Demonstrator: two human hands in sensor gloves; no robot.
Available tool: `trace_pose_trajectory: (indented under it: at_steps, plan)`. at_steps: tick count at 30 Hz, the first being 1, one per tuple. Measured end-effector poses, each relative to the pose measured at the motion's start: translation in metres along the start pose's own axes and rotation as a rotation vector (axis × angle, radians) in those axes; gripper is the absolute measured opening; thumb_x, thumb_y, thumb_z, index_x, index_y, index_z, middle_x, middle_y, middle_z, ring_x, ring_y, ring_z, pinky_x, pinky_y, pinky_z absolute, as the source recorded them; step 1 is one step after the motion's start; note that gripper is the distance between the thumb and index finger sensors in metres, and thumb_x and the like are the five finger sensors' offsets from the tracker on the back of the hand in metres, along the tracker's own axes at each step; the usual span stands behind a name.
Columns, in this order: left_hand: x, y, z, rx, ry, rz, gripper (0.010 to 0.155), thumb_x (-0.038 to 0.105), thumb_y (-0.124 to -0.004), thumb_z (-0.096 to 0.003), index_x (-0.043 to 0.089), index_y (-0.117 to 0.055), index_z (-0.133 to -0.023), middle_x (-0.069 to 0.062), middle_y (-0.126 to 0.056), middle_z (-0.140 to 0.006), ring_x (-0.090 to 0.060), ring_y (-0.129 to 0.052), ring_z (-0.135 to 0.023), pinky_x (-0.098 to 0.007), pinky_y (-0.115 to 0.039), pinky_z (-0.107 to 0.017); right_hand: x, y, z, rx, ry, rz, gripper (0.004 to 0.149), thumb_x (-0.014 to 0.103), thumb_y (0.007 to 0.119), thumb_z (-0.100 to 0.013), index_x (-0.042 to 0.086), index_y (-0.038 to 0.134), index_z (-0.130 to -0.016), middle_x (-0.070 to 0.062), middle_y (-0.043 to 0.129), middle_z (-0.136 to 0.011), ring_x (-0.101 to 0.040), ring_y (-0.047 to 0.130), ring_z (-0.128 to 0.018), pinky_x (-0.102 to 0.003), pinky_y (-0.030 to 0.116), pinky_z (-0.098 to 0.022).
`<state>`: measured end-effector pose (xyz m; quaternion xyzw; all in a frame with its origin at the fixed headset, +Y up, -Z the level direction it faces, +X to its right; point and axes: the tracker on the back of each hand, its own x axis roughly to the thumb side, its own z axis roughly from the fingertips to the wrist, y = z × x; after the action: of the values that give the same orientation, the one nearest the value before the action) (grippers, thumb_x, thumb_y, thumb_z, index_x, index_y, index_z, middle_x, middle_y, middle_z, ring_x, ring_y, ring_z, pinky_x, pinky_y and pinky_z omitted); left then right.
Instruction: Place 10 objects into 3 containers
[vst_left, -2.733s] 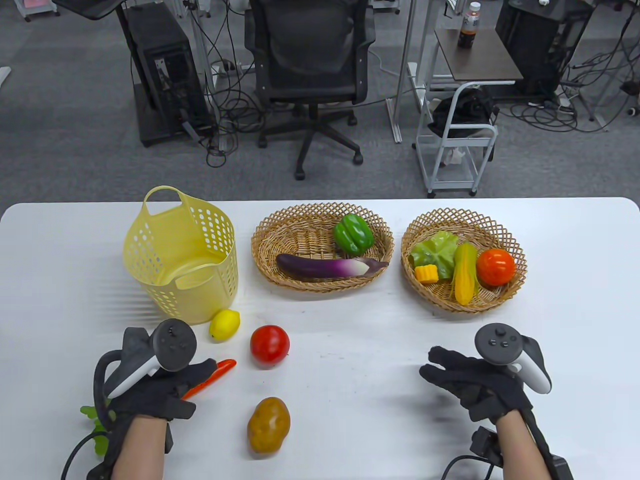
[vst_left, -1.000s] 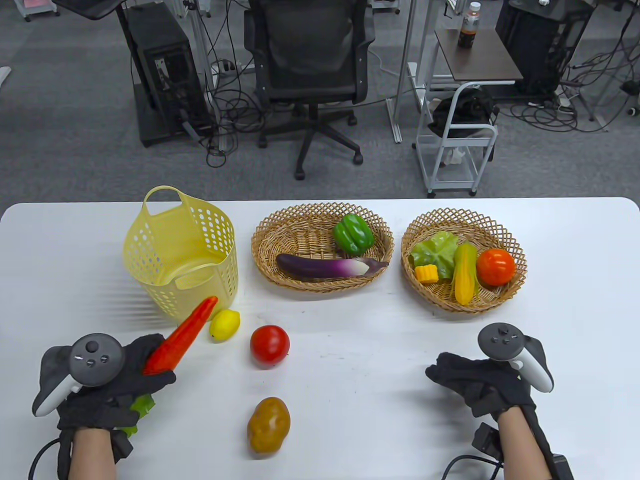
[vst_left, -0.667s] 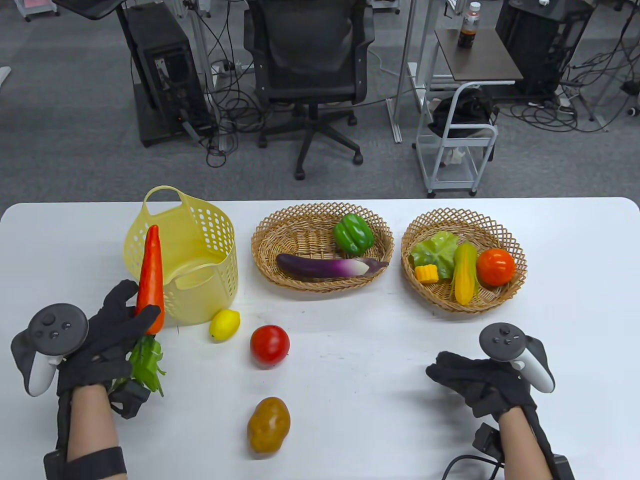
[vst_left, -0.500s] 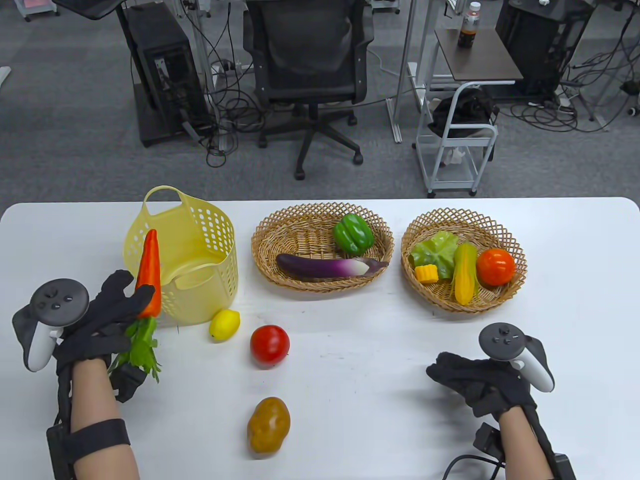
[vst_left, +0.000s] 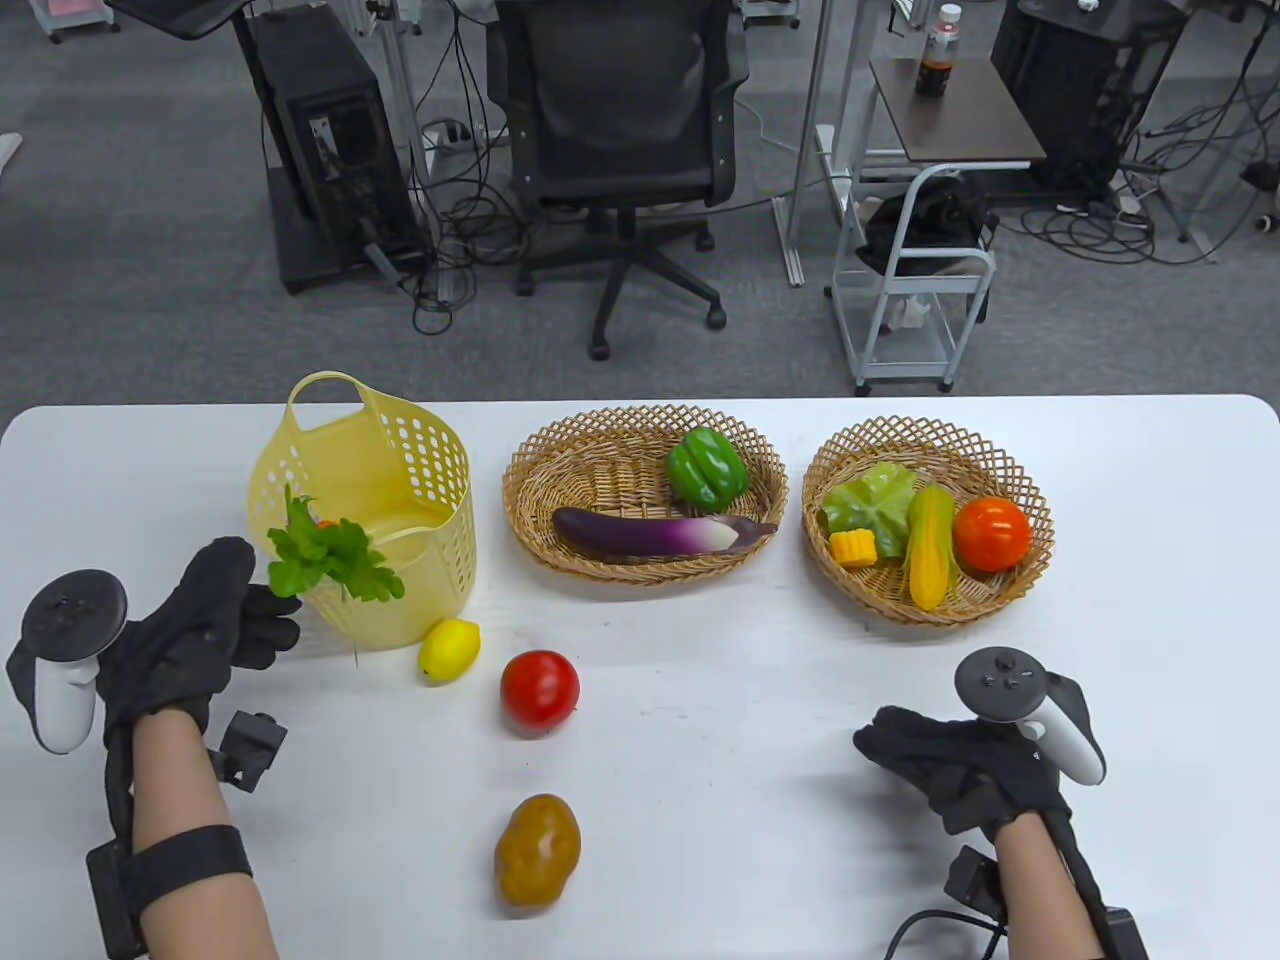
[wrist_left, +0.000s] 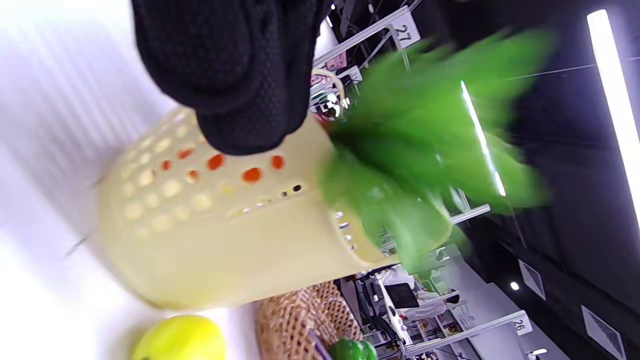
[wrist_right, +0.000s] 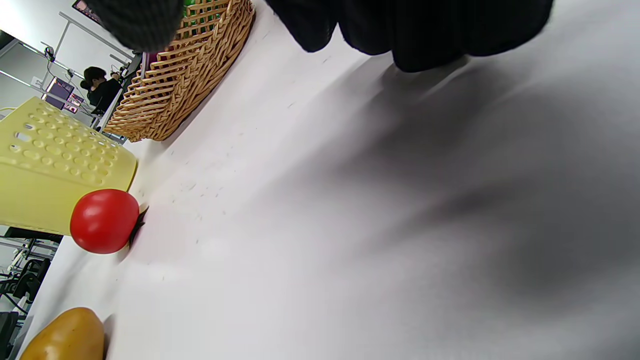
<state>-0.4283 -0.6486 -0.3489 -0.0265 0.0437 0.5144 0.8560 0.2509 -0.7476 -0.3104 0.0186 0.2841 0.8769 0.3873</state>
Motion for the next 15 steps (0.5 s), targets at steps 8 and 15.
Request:
trace_pose_trajectory:
  at_steps: [8, 15]
  plan:
    - [-0.035, -0.038, 0.020, -0.265, 0.062, -0.101, 0.078, 0.061, -0.052, -0.0659, 0.000, -0.047, -0.114, -0.025, -0.084, -0.095, -0.040, -0.099, -0.070, -0.039, -0.087, -0.041, 0.001, 0.000, -0.001, 0.000, -0.014, -0.001, 0.083, 0.058, 0.063, -0.058, 0.000, 0.045, -0.114, -0.036, 0.046, -0.115, -0.061, 0.060, -0.093, -0.068, 0.060, -0.063]
    - [-0.017, -0.109, 0.027, -0.608, -0.002, -0.258, 0.084, 0.065, -0.059, -0.0629, 0.001, -0.047, -0.116, -0.028, -0.077, -0.103, -0.044, -0.094, -0.080, -0.042, -0.089, -0.041, 0.001, 0.000, -0.001, -0.002, -0.014, -0.005, 0.083, 0.058, 0.063, -0.058, 0.000, 0.045, -0.114, -0.036, 0.046, -0.115, -0.061, 0.060, -0.093, -0.068, 0.060, -0.063]
